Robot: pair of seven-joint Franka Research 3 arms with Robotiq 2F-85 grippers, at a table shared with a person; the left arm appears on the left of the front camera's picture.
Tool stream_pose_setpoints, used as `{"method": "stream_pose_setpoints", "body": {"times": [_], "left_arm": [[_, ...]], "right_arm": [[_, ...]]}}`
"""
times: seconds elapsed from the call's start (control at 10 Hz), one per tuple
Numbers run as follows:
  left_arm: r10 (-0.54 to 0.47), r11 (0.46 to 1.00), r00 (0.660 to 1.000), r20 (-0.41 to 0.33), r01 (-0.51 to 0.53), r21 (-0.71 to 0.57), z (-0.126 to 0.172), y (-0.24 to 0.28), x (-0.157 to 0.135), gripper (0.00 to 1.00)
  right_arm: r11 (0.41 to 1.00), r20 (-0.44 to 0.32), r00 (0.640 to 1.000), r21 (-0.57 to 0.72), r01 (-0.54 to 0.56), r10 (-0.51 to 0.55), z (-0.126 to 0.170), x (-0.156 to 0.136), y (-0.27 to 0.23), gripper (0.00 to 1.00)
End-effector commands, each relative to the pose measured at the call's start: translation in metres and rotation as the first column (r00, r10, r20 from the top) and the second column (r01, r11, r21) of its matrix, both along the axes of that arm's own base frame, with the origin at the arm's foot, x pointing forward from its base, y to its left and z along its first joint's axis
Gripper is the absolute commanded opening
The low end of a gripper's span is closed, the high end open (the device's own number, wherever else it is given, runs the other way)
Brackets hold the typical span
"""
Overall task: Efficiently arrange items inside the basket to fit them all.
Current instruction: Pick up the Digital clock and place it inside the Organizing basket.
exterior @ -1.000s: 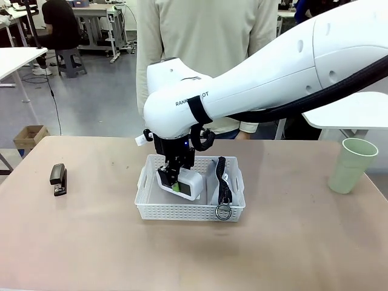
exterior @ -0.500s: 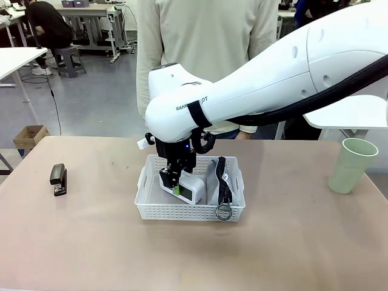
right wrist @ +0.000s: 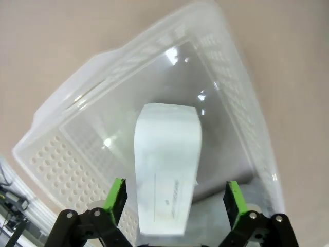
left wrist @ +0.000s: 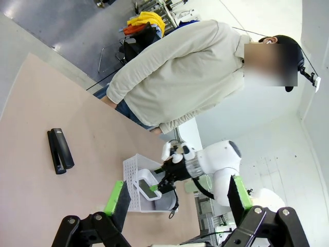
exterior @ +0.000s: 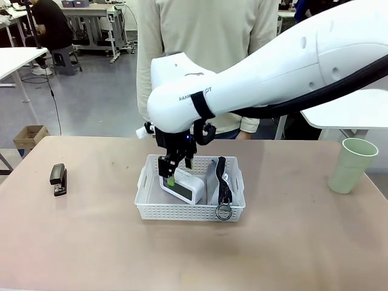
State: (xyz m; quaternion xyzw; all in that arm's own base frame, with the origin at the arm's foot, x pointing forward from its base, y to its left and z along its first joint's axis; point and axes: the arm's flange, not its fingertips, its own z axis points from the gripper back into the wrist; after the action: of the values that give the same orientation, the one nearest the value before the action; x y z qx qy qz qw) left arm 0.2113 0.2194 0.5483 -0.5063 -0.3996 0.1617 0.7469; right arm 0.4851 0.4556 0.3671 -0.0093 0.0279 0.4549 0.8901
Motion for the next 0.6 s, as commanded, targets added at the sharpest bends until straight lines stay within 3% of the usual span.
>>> {"method": "stream_pose_setpoints", "body": {"times": [0.0,0.2,0.3,0.4,0.5], "left_arm": [[-0.003,1.0,1.0,0.024,0.002,0.005,0.0,-0.001,0.0,1.0],[-0.003,1.0,1.0,0.024,0.002,0.005,0.0,-0.001,0.0,1.0],[-0.003,1.0,1.0,0.024,0.002,0.005,0.0,-0.001,0.0,1.0],[-0.003,1.0,1.0,0.024,0.002,0.005,0.0,-0.001,0.0,1.0],[-0.003,1.0,1.0,0.024,0.002,0.005,0.0,-0.001,0.0,1.0]], "right_arm": [[0.99,0.069,0.997,0.141,0.009,-0.019,0.054,-0.021,-0.054,1.0],[0.954,0.078,0.983,0.265,0.14,-0.166,0.111,-0.036,-0.126,1.0],[0.909,0.027,0.978,0.374,0.183,-0.208,0.127,-0.048,-0.171,1.0],[0.842,-0.047,0.939,0.431,0.326,-0.34,0.133,-0.061,-0.226,1.0],[0.687,-0.131,0.895,0.597,0.415,-0.426,0.133,-0.079,-0.281,1.0]]}}
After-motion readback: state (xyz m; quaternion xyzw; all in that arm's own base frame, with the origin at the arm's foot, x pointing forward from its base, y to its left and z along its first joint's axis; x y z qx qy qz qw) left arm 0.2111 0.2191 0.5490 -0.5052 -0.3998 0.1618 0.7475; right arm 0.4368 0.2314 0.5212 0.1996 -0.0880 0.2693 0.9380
